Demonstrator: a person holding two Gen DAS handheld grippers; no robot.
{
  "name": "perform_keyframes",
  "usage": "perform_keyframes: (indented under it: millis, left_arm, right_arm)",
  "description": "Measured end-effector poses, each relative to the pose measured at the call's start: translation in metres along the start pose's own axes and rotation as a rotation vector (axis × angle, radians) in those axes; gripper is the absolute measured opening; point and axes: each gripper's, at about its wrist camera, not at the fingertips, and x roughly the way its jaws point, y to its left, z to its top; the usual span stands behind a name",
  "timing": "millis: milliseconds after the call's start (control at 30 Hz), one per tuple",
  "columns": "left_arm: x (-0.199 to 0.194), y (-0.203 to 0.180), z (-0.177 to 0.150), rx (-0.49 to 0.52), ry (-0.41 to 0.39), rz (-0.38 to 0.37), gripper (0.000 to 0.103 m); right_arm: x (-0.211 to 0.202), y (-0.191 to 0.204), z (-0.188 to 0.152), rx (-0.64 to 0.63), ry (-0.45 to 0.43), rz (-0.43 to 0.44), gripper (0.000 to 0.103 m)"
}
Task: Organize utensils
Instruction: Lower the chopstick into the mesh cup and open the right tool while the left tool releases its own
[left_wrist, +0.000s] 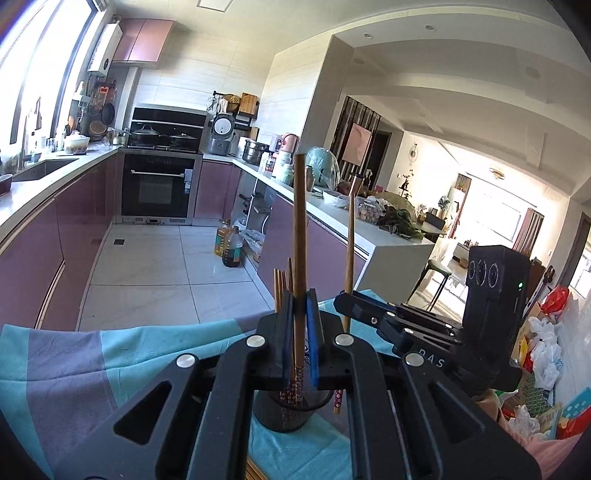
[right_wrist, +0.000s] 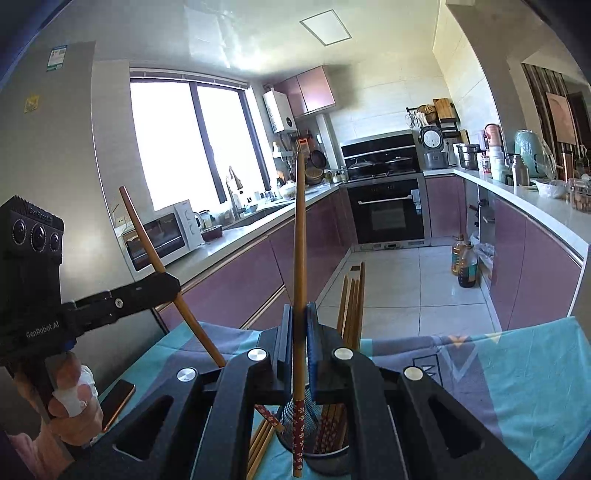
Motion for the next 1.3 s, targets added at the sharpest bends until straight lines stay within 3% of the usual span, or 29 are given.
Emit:
perform_keyframes:
  millis: [267, 667, 1300]
  left_arm:
    - [0.017, -0.008, -0.002, 0.036, 0.05, 0.036, 0.007]
    - [0.035, -0.015, -0.014, 0.081, 0.128, 0.068, 0.007]
    - [0.08, -0.004, -0.019, 0.129, 0.297, 0.039, 0.007]
  right_arm:
    - [0.018, -0.006, 0.005, 0.007, -0.018, -0.038, 0.006]
    - [0.042, -0.014, -0.014, 0.024, 0.035, -0.079, 0.006]
    - [0.053, -0.019, -0.04, 0.032, 0.22, -0.067, 0.006]
